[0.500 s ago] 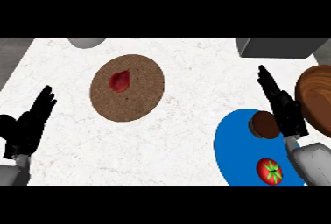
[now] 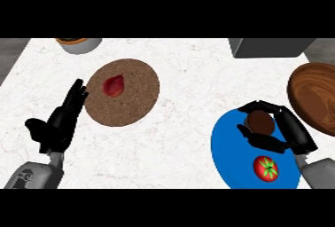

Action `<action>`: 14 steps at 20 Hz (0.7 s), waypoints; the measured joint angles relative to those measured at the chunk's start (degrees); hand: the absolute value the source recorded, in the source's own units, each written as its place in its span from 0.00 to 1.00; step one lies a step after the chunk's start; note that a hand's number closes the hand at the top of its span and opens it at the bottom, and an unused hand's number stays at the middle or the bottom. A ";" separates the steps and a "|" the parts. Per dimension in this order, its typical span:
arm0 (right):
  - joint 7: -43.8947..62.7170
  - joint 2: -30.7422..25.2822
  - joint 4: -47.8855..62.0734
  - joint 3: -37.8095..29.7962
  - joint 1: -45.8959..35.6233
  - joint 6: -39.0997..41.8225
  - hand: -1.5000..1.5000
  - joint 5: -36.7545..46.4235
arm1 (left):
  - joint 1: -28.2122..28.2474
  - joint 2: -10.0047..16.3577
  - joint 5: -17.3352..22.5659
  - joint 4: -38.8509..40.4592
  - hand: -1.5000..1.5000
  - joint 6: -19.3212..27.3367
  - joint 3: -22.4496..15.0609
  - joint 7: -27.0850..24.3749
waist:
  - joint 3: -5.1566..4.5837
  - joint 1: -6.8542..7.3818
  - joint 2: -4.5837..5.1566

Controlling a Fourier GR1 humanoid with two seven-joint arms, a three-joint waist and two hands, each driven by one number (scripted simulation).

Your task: Pick the cupcake from the plate and place it in the bowl

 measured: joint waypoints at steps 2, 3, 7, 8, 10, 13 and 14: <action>-6.41 2.60 -0.24 -2.37 3.35 -0.77 0.00 -3.20 | 0.36 -1.50 -0.38 -0.82 0.50 0.79 -1.01 -0.07 | 0.11 -0.34 0.09; -10.14 3.15 0.06 -3.64 4.98 0.08 0.00 -4.89 | 0.54 -1.87 -0.50 -1.59 0.50 0.97 -1.41 0.14 | 0.14 -0.25 0.14; -21.56 2.90 -1.88 -8.12 10.86 2.94 0.00 -8.39 | -0.10 -3.66 -2.00 -2.91 0.50 2.38 -2.89 1.70 | 0.08 -0.07 0.23; -22.90 2.55 -2.95 -9.24 12.05 3.21 0.00 -8.63 | -0.35 -3.85 -2.33 -3.61 0.50 2.54 -2.97 2.55 | 0.04 0.07 0.24; -23.58 1.30 -5.70 -11.54 14.06 3.29 0.00 -8.57 | -0.21 -3.87 -2.68 -4.38 0.50 2.00 -2.69 3.13 | -0.01 0.30 0.26; -18.94 -2.04 -11.14 -14.34 16.02 1.64 0.00 -7.72 | 0.08 -5.04 -3.84 -3.74 0.50 2.35 -3.17 2.55 | -0.07 0.30 0.27; -16.07 -3.29 -13.22 -15.26 16.21 1.03 0.00 -7.68 | -0.05 -5.05 -3.90 -3.98 0.50 2.32 -3.04 2.93 | -0.09 0.32 0.26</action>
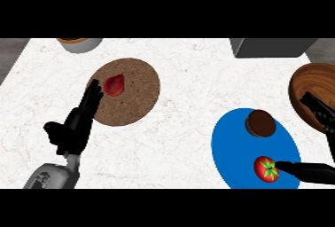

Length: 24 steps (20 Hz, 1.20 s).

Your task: Pick the cupcake from the plate and place it in the bowl

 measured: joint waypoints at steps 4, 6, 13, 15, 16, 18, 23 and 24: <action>9.81 -4.16 -3.55 -3.10 -1.36 0.93 0.00 -0.29 | -0.38 -0.90 -0.69 -0.27 0.50 -0.18 0.11 0.70 | -0.03 0.38 0.05; 14.48 -5.44 -4.51 -2.88 -2.16 2.05 0.00 -0.01 | -1.16 -1.82 -1.72 -0.35 0.50 0.45 -0.36 1.36 | -0.03 0.55 0.09; 28.73 -8.64 -2.90 0.62 -7.08 6.66 0.00 2.84 | -2.20 -2.05 -1.87 0.46 0.50 -0.85 1.06 1.76 | -0.03 1.22 0.26; 32.30 -8.25 -1.61 2.22 -9.51 7.92 0.00 4.12 | -2.64 -2.29 -1.64 1.00 0.50 -1.62 1.49 1.74 | -0.02 1.30 0.29; 33.18 -8.57 -0.94 2.38 -9.67 8.98 0.00 4.50 | -2.23 -2.21 -1.63 0.39 0.50 -1.82 1.59 2.04 | -0.02 1.30 0.27; 33.50 -7.76 0.96 3.13 -9.94 10.41 0.00 6.37 | -1.78 -2.83 -2.69 -0.50 0.50 -1.42 1.21 2.46 | -0.01 1.23 0.24; 30.74 -4.74 5.11 2.22 -9.26 14.81 0.00 9.71 | 0.10 -3.49 -3.64 -2.40 0.50 -2.77 2.21 2.84 | 0.02 1.01 0.20; 29.93 -4.32 6.04 1.53 -9.42 16.06 0.00 9.99 | -0.07 -3.77 -3.66 -1.44 0.50 -3.35 2.77 2.30 | 0.03 0.97 0.20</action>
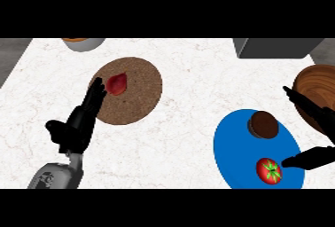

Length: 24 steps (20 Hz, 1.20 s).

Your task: Pick the cupcake from the plate and place it in the bowl

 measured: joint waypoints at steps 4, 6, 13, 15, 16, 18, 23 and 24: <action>-0.80 2.26 0.41 -3.02 0.49 3.61 0.00 0.72 | 1.17 -1.22 -1.68 -1.23 0.50 -0.54 0.42 0.41 | 0.00 -0.10 -0.02; -2.01 3.53 -0.32 -3.91 2.09 4.45 0.00 0.52 | 0.58 -1.75 -2.09 -0.05 0.50 -0.86 0.94 0.13 | 0.00 -0.24 -0.03; -5.61 7.11 1.24 -8.28 3.24 9.21 0.00 0.02 | 0.57 -3.22 -3.67 0.10 0.50 -1.90 2.40 0.22 | -0.02 -0.20 -0.04; -5.59 8.45 1.97 -9.31 2.95 10.32 0.00 0.18 | 0.84 -3.39 -4.16 -1.01 0.50 -2.30 2.79 1.03 | -0.01 -0.16 -0.04; -5.63 9.08 2.45 -9.89 2.87 10.97 0.00 0.37 | 0.94 -3.70 -4.43 -1.23 0.50 -2.50 2.91 1.25 | -0.01 -0.15 -0.03; -5.20 10.10 2.27 -10.65 3.33 12.07 0.00 0.58 | 0.85 -3.93 -4.57 -0.22 0.50 -3.36 3.76 0.30 | -0.01 -0.18 -0.03; -3.76 13.85 2.89 -11.10 2.34 12.87 0.00 2.15 | -0.97 -5.58 -5.81 1.33 0.50 -3.57 4.54 0.76 | 0.00 -0.17 -0.03; -4.66 14.14 4.63 -11.54 1.75 13.26 0.00 2.59 | -0.45 -5.33 -5.86 0.23 0.50 -3.87 4.75 1.28 | -0.01 -0.10 -0.02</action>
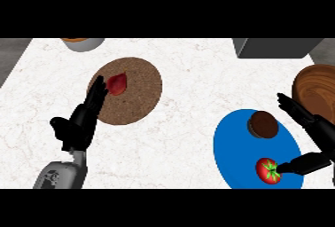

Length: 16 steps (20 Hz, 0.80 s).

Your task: Pick the cupcake from the plate and place it in the bowl

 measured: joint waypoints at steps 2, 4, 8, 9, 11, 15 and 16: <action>-0.10 1.77 1.43 0.14 -0.79 -0.15 0.00 1.31 | 0.50 -0.28 -0.39 -0.56 0.50 -0.56 0.10 0.10 | 0.00 0.03 0.00; -1.46 3.00 3.15 0.07 -0.93 -0.44 0.00 3.02 | 0.97 -0.76 -0.97 -1.01 0.50 -0.71 0.13 0.06 | 0.00 0.05 0.00; -5.58 3.70 8.78 -1.27 -2.61 0.06 0.00 5.70 | 1.26 -1.15 -1.47 -0.55 0.50 -1.68 0.93 -0.56 | 0.02 0.09 0.03; -5.70 4.06 10.17 -1.16 -3.88 -0.48 0.00 6.77 | 1.04 -1.41 -1.60 -0.82 0.50 -1.58 0.93 0.16 | 0.02 0.11 0.04; -7.00 3.83 12.39 -1.09 -4.48 -1.62 0.00 9.24 | 0.67 -1.74 -2.23 -1.40 0.50 -1.32 0.70 0.98 | 0.02 0.15 0.04; -7.89 4.23 14.85 -0.14 -5.38 -5.33 0.00 14.55 | 0.37 -1.25 -1.48 -0.72 0.50 -2.65 2.05 0.55 | 0.00 0.13 0.03; -8.98 4.10 16.77 -0.10 -6.16 -5.87 0.00 15.77 | 0.15 -1.22 -1.42 -0.70 0.50 -2.88 2.27 0.66 | -0.01 0.17 0.03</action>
